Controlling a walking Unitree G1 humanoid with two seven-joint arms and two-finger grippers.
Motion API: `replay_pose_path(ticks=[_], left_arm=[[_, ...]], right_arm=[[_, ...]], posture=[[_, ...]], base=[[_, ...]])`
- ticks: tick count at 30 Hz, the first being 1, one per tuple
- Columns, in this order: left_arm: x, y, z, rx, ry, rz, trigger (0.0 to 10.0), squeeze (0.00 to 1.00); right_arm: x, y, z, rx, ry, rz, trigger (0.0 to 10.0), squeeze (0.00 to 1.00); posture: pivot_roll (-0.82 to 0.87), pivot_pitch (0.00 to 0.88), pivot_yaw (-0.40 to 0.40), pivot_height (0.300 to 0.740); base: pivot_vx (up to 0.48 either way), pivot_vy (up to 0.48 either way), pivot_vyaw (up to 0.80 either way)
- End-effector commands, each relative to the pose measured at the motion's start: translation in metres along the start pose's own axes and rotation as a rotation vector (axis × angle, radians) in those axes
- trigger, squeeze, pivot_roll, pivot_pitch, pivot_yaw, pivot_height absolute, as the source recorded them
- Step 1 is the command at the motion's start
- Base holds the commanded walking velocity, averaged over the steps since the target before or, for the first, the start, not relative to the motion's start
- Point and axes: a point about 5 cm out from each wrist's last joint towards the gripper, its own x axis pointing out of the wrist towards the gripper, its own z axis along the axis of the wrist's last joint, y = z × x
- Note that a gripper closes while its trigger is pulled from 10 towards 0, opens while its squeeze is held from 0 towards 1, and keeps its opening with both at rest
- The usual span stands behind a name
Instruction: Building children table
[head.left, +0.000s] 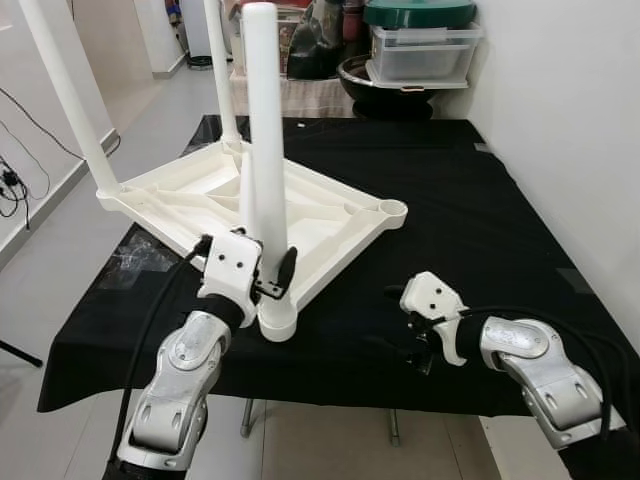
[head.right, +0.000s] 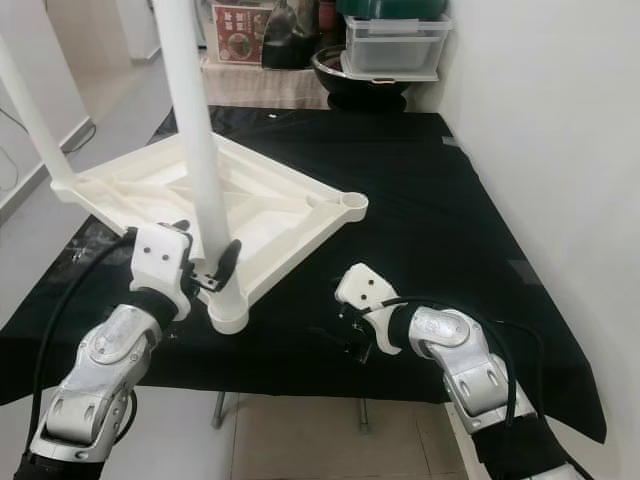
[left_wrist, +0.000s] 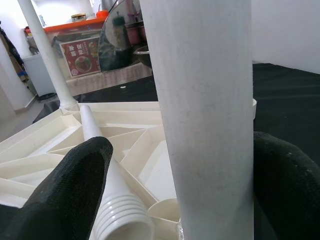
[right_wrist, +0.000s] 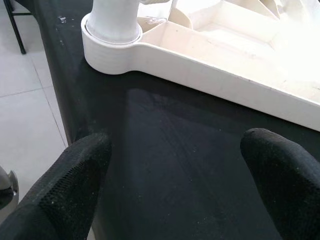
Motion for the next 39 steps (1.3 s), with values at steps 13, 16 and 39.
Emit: replay_pose_path(ticks=[13, 16, 39], left_arm=[[-0.01, -0.023, -0.01, -0.085, 0.043, -0.083, 10.0, 0.0], [-0.02, -0.021, -0.016, -0.092, 0.072, -0.053, 10.0, 0.0], [-0.1, -0.023, -0.026, -0.122, 0.204, -0.049, 10.0, 0.0]], right_arm=[[0.001, -0.001, 0.004, -0.018, -0.013, -0.007, 10.0, 0.0], [0.004, 0.002, 0.003, -0.002, -0.027, -0.014, 10.0, 0.0], [0.025, 0.025, -0.008, 0.169, -0.139, -0.203, 10.0, 0.0]], posture=[[-0.06, 0.074, -0.057, 0.74], [-0.05, 0.078, -0.054, 0.74], [-0.04, 0.074, -0.043, 0.74]], base=[[0.0, 0.0, 0.0], [0.0, 0.0, 0.0], [0.0, 0.0, 0.42]])
